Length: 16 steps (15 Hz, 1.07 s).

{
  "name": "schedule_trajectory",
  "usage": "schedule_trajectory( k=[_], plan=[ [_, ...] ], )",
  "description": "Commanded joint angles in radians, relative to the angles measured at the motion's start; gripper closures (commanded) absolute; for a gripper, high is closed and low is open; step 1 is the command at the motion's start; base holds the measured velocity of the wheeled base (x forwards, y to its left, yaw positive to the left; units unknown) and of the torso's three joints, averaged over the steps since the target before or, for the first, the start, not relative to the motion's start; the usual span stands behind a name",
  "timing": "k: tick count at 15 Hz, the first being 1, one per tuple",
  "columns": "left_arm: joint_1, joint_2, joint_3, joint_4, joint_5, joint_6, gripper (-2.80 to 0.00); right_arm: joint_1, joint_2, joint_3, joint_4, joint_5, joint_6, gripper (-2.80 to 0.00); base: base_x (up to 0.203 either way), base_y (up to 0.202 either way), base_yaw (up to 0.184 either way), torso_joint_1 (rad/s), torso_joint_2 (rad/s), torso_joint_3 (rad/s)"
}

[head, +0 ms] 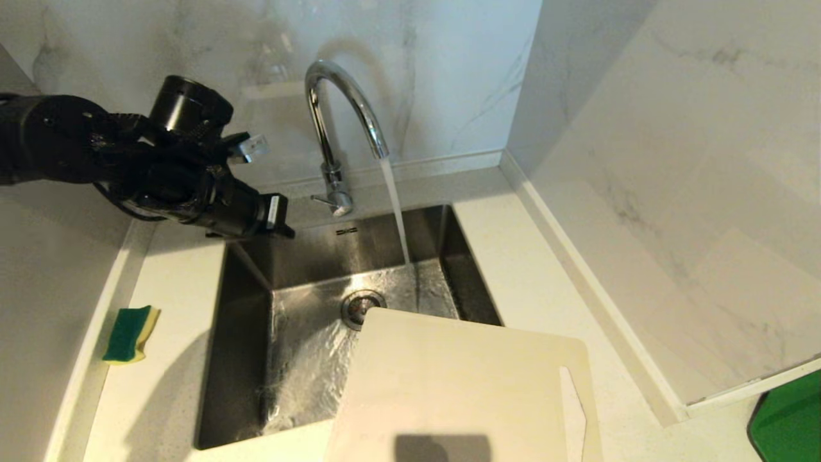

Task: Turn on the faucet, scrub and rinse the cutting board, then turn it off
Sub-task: Turn off the tap

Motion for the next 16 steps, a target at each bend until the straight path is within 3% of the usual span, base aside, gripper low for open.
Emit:
schedule_trajectory(
  k=[1, 3, 7, 13, 16],
  plan=[
    [0.000, 0.116, -0.096, -0.012, -0.001, -0.019, 0.00, 0.000, 0.001, 0.000, 0.000, 0.000, 0.000, 0.00, 0.000, 0.000, 0.000, 0.000, 0.00, 0.000],
    [0.003, 0.182, -0.141, -0.050, 0.005, -0.019, 0.00, 0.000, 0.001, 0.000, 0.000, 0.000, 0.000, 0.00, 0.000, 0.000, 0.000, 0.000, 0.00, 0.000],
    [0.035, 0.264, -0.145, -0.204, 0.093, -0.019, 0.00, 0.000, 0.001, 0.000, 0.000, 0.001, 0.000, 0.00, 0.000, 0.000, 0.000, 0.000, 0.00, 0.000],
    [0.055, 0.276, -0.153, -0.359, 0.095, -0.018, 0.00, 0.000, 0.001, 0.000, 0.000, 0.000, 0.000, 0.00, 0.000, 0.000, 0.000, 0.000, 0.00, 0.000],
    [0.055, 0.275, -0.153, -0.378, 0.093, -0.016, 0.00, 0.000, 0.001, 0.000, 0.000, 0.001, 0.000, 0.00, 0.000, 0.000, 0.000, 0.000, 0.00, 0.000]
  ],
)
